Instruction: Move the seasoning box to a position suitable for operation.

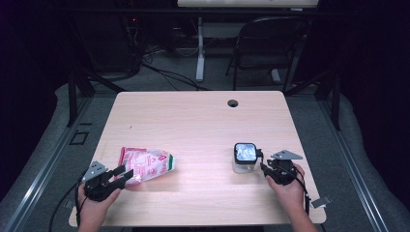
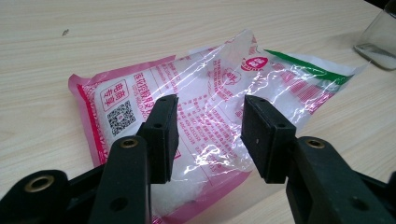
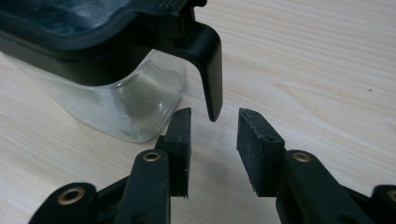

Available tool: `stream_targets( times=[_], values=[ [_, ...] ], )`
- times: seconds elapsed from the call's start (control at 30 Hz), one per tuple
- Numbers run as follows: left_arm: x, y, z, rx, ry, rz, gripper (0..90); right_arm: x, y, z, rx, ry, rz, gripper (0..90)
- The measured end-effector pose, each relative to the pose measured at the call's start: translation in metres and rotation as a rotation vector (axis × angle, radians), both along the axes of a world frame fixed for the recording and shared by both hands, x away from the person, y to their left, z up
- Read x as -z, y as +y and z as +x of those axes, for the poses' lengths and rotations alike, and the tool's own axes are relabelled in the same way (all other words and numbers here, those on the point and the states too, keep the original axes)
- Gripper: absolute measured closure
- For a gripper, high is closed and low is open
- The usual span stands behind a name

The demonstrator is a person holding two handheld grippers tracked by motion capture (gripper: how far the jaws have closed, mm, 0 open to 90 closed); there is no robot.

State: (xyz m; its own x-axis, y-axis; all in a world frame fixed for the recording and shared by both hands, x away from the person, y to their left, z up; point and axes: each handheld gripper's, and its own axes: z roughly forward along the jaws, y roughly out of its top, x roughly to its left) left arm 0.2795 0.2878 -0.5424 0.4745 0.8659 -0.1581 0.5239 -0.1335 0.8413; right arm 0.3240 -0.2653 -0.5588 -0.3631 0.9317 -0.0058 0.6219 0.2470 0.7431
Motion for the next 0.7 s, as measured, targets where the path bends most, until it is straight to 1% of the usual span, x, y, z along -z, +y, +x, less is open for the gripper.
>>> stream_targets(
  times=[0.07, 0.13, 0.27, 0.3, 0.33, 0.43, 0.5, 0.6, 0.7],
  values=[
    [0.000, -0.001, 0.001, 0.002, -0.002, 0.001, 56.2, 0.000, 0.000, 0.002, 0.005, 0.002, -0.001, 65.5],
    [0.001, -0.002, 0.002, 0.005, 0.001, 0.005, 56.2, 0.001, 0.003, 0.008, 0.005, 0.008, 0.000, 66.0],
    [0.001, -0.002, 0.003, 0.007, 0.001, 0.002, 56.4, 0.001, 0.005, 0.014, 0.011, 0.005, 0.003, 66.7],
    [0.001, -0.002, 0.003, 0.009, 0.001, 0.002, 56.5, 0.001, 0.007, 0.017, 0.013, 0.001, 0.021, 67.8],
    [0.001, -0.002, 0.003, 0.009, 0.001, 0.002, 56.5, 0.002, 0.007, 0.019, 0.016, 0.004, 0.027, 68.1],
    [0.001, -0.002, 0.003, 0.010, 0.001, 0.002, 56.6, 0.005, 0.009, 0.022, 0.025, 0.016, 0.018, 69.0],
    [0.001, -0.001, 0.003, 0.010, 0.001, 0.004, 56.7, 0.006, 0.009, 0.023, 0.023, 0.016, 0.019, 69.3],
    [0.000, -0.002, 0.002, 0.011, 0.000, 0.007, 57.0, 0.007, 0.011, 0.025, 0.029, 0.004, 0.016, 71.3],
    [0.000, -0.002, 0.002, 0.010, 0.000, 0.008, 57.1, 0.008, 0.012, 0.025, 0.032, 0.008, 0.010, 72.4]
  ],
)
